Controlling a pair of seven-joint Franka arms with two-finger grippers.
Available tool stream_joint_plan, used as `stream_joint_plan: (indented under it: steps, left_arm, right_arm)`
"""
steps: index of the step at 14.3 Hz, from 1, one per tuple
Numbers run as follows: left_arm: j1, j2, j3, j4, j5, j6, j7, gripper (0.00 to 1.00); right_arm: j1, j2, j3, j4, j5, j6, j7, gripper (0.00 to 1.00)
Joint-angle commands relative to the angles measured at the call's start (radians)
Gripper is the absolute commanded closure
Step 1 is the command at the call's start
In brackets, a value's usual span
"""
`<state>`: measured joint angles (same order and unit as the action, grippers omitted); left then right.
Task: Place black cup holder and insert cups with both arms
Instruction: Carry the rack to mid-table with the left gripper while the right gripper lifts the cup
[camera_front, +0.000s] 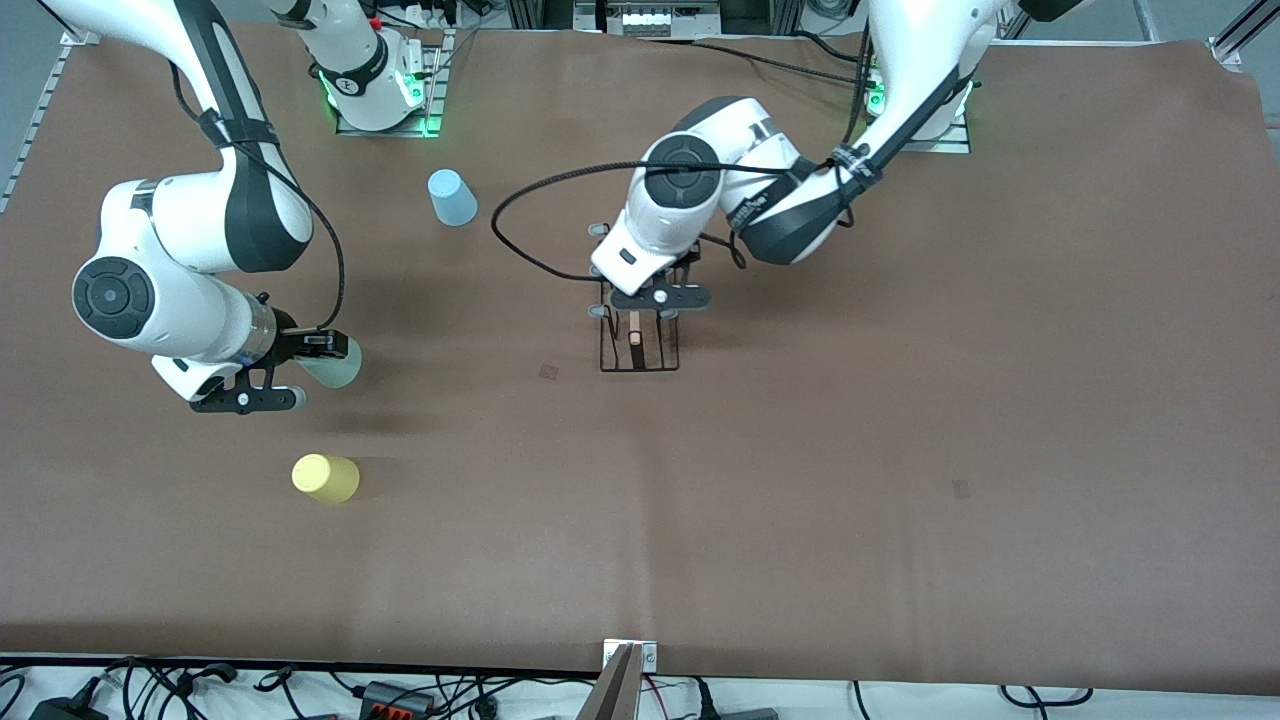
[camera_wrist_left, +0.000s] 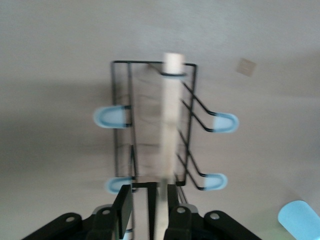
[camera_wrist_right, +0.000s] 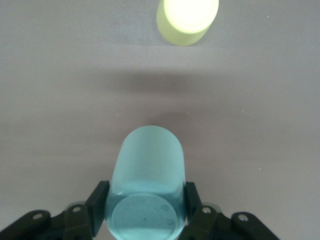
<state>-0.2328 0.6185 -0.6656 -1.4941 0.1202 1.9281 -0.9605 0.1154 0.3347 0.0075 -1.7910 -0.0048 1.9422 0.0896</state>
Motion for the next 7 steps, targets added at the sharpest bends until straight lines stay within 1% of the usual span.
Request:
stream_joint_plan:
  steps: [1,3,5,6,7]
  left_arm:
    - [0.046,-0.039,-0.003,0.035,0.030,-0.109,-0.011,0.63]
    - [0.102,-0.042,-0.011,0.083,0.032,-0.213,0.009,0.60]
    - [0.142,-0.066,-0.005,0.115,0.032,-0.296,0.139,0.59]
    - [0.177,-0.072,-0.003,0.117,0.032,-0.304,0.216,0.54]
    - [0.217,-0.075,-0.011,0.117,0.032,-0.304,0.270,0.33]
  right_arm:
    - [0.013,-0.014,0.003,0.012,0.005,-0.037,0.019,0.81]
    - [0.056,-0.029,0.003,0.012,0.006,-0.071,0.025,0.81]
    - [0.111,-0.045,0.012,0.013,0.015,-0.110,0.054,0.81]
    - [0.148,-0.055,0.020,0.015,0.038,-0.130,0.091,0.81]
    - [0.183,-0.066,0.035,0.015,0.058,-0.141,0.138,0.81]
